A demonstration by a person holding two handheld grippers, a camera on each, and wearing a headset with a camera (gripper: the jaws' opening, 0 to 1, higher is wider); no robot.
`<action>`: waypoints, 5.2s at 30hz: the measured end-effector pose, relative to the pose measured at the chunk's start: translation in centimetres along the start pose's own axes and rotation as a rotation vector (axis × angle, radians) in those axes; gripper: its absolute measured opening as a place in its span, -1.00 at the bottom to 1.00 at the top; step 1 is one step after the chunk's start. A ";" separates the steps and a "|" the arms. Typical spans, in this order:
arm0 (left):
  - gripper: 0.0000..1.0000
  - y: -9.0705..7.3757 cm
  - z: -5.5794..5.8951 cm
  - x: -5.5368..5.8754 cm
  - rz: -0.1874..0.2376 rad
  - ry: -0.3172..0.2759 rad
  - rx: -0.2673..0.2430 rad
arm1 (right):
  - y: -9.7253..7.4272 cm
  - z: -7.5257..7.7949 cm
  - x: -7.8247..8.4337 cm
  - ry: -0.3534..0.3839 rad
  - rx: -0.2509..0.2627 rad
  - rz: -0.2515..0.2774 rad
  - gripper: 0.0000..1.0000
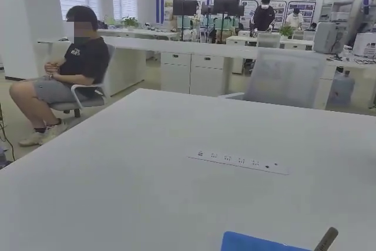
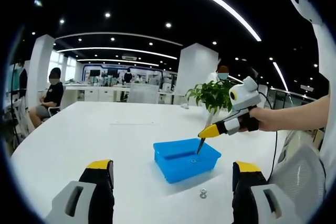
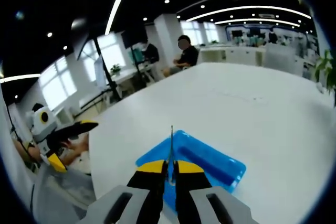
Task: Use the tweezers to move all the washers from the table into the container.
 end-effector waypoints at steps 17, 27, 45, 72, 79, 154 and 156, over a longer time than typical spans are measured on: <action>0.91 0.0 -0.1 0.4 -0.012 -0.002 0.005 | 2.6 2.0 1.3 0.121 0.045 -0.017 -0.94; 0.90 0.0 -0.2 0.5 -0.014 -0.003 0.003 | 3.8 2.4 2.1 0.070 0.079 -0.053 -0.94; 0.89 0.0 -0.2 0.6 -0.021 -0.012 0.008 | 4.2 2.6 2.9 0.023 0.080 -0.067 -0.93; 0.89 0.0 -0.2 0.5 -0.025 -0.007 0.012 | 1.9 0.5 0.9 -0.183 0.047 -0.017 -0.93; 0.89 0.0 -0.1 0.5 -0.026 -0.007 0.015 | 0.6 -1.1 0.0 -0.201 0.024 0.029 -0.93; 0.88 0.0 0.1 0.7 -0.044 -0.006 0.027 | 1.6 -7.7 7.6 -0.589 -0.265 -0.184 -0.95; 0.88 0.0 0.1 0.7 -0.043 -0.004 0.026 | 1.5 -8.0 7.7 -0.577 -0.213 -0.177 -0.96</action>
Point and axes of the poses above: the centre of the closed fingertips' face, and the gripper's own axes: y roughly forward along the fingers, z roughly to its right, x roughly out of its underside, the point moved 9 cm from there along -y, roughly backward along the fingers, and after that the axes turned 3 degrees about z, right-handed, at the moved point
